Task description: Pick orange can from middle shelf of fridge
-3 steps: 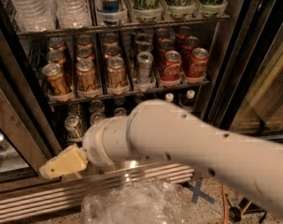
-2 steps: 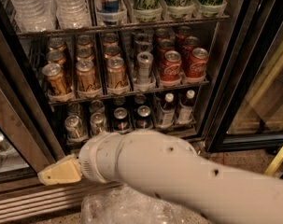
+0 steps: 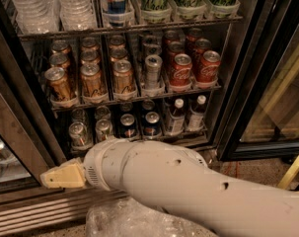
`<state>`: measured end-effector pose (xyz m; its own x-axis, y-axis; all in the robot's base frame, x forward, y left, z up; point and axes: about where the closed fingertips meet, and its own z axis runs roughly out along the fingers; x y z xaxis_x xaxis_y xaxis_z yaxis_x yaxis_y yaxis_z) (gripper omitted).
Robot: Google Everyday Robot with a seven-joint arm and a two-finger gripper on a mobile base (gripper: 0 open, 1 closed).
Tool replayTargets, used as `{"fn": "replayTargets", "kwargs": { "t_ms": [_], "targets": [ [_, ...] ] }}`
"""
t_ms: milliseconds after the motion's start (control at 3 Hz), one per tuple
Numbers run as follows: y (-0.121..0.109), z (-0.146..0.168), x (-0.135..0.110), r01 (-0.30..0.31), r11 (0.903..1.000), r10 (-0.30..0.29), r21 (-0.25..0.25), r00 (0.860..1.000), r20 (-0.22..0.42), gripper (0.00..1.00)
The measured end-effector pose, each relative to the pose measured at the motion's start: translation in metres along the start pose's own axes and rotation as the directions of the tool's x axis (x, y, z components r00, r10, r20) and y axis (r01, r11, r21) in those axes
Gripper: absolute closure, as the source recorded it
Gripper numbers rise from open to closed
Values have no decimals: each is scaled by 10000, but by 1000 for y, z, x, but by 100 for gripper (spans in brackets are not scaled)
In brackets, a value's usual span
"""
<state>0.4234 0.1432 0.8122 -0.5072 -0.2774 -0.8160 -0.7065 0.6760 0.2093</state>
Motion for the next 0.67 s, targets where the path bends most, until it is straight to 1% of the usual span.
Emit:
{"fn": "replayTargets", "kwargs": {
  "t_ms": [333,667],
  "targets": [
    [-11,10,-2,-468,9986,456,253,9978,484,0],
    [-38,20,-4,-1444,9854,1306,904,9810,1433,0]
  ]
}}
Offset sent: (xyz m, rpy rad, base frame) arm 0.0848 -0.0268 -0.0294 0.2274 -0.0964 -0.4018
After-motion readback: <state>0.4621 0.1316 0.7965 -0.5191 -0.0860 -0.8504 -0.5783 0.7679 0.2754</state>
